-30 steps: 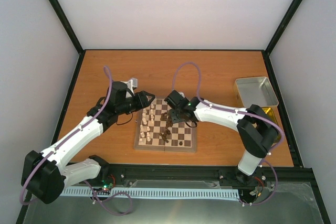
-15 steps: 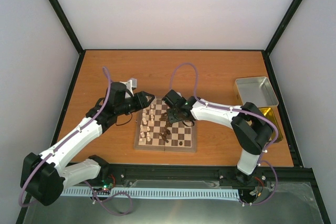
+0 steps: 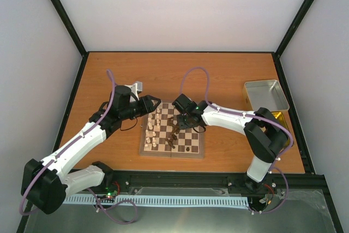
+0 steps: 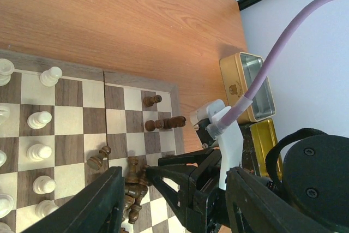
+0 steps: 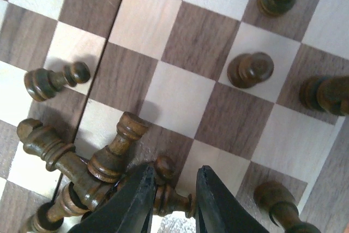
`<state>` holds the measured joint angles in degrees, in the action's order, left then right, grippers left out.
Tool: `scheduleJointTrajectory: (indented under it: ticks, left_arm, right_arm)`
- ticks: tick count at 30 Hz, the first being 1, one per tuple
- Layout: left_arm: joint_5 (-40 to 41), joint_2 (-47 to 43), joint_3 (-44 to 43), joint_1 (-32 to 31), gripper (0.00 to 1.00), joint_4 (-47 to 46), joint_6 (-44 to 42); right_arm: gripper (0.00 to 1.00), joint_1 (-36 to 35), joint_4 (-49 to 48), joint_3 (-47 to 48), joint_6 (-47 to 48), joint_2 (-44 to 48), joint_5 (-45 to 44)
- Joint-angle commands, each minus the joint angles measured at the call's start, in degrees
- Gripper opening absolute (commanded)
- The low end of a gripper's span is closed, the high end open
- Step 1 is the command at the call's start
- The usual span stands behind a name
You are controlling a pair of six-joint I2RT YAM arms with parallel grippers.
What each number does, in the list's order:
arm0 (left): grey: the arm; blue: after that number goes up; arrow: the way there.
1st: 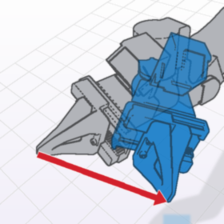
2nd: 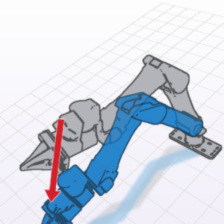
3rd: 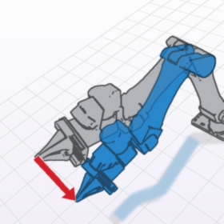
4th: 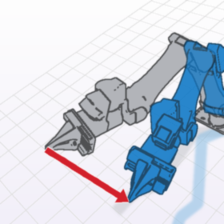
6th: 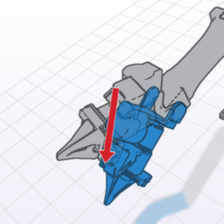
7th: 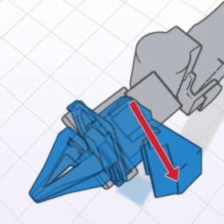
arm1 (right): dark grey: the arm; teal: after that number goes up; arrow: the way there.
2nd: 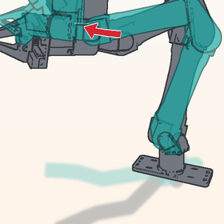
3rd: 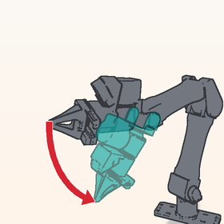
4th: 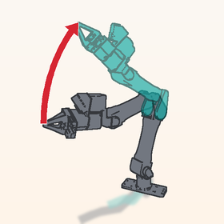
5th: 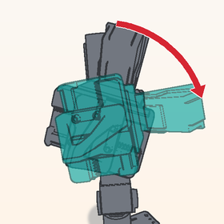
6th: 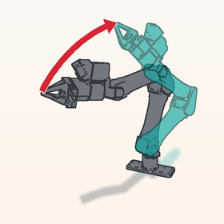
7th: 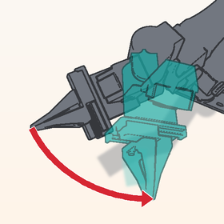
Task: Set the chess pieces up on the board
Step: Pick up the chess piece from the chessboard.
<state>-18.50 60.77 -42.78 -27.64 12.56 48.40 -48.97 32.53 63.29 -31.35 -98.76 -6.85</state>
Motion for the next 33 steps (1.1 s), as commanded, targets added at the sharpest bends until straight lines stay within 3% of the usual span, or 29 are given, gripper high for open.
scheduleJointTrajectory:
  ticks: [1, 9, 17, 22, 25, 33]
  left_arm:
    - [-0.32, -1.37, -0.04, 0.44, 0.52, -0.18, -1.51]
    - [-0.31, -1.62, 0.13, 0.46, 0.52, -0.08, -1.8]
    - [-0.31, -1.45, 0.15, 0.47, 0.52, 0.09, -2.05]
    - [-0.15, -1.62, 0.18, 0.46, 0.53, 0.18, -1.99]
    - [-0.15, -1.62, 0.13, 0.47, 0.53, 0.12, -1.86]
    - [-0.03, -1.62, 0.34, 0.48, 0.53, 0.23, -1.84]
  right_arm:
    - [0.23, 0.1, 3.48, 1.73, -1.82, 1.62, 0.19]
    - [0.23, 0.11, 4.59, 2.35, 1.93, 1.44, 4.54]
    - [0.23, 0.02, 6.22, 1.4, 2.73, 1.11, 3.38]
    - [0.13, 0.02, 6.34, -0.35, 5.61, 2.34, 3.85]
    - [0.13, 0.02, 6.3, -0.79, 7.34, 2.6, 4.79]
    - [0.28, 0.05, 5.82, -0.73, 11.27, 2.83, 6.3]
